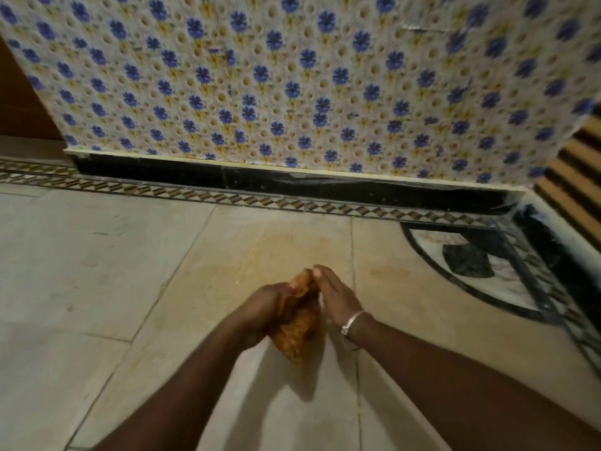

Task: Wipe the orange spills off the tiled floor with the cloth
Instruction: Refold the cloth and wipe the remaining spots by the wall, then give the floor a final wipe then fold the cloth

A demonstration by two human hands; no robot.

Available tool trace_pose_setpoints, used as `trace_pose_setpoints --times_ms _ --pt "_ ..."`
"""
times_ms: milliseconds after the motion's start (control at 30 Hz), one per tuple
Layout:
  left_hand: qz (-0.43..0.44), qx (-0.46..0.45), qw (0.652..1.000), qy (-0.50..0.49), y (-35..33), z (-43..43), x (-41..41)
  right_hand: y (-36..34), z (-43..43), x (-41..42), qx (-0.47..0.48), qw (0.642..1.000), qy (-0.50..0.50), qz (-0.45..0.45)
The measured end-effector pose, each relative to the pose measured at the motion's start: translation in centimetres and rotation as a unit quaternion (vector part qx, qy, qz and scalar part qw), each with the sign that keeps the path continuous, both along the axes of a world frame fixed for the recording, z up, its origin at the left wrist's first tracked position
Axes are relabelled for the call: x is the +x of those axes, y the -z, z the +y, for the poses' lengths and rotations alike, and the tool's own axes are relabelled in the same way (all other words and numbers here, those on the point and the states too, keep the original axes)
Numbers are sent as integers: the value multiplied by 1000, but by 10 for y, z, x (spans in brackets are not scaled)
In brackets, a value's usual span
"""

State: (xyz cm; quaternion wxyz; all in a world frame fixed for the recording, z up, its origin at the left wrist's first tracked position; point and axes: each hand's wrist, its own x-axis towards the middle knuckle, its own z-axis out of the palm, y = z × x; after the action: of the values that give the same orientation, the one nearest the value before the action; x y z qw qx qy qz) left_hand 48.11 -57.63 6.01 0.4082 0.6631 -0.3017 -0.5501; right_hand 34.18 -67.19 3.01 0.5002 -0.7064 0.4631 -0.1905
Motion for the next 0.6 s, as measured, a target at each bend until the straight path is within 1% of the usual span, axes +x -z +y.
trace_pose_setpoints --times_ms 67,100,167,267,400,533,600 --pt "92 -34 994 -43 -8 -3 -2 -9 2 -3 49 997 29 -49" --pt "133 -53 988 -62 -8 -3 1 -11 5 2 70 995 33 -59" --pt "174 -69 978 -89 -12 -10 -8 -13 7 -3 89 994 50 -46" --pt "163 -59 981 -85 -15 -16 -18 -13 9 -11 99 992 68 -33" --pt "131 -39 991 -4 -14 -25 -26 -15 3 -29 43 993 108 14" --pt "65 -30 995 72 -8 -35 -28 -16 -3 -44 25 987 153 36" --pt "15 -39 996 72 -4 -40 -34 -16 -3 -51 24 985 168 37"
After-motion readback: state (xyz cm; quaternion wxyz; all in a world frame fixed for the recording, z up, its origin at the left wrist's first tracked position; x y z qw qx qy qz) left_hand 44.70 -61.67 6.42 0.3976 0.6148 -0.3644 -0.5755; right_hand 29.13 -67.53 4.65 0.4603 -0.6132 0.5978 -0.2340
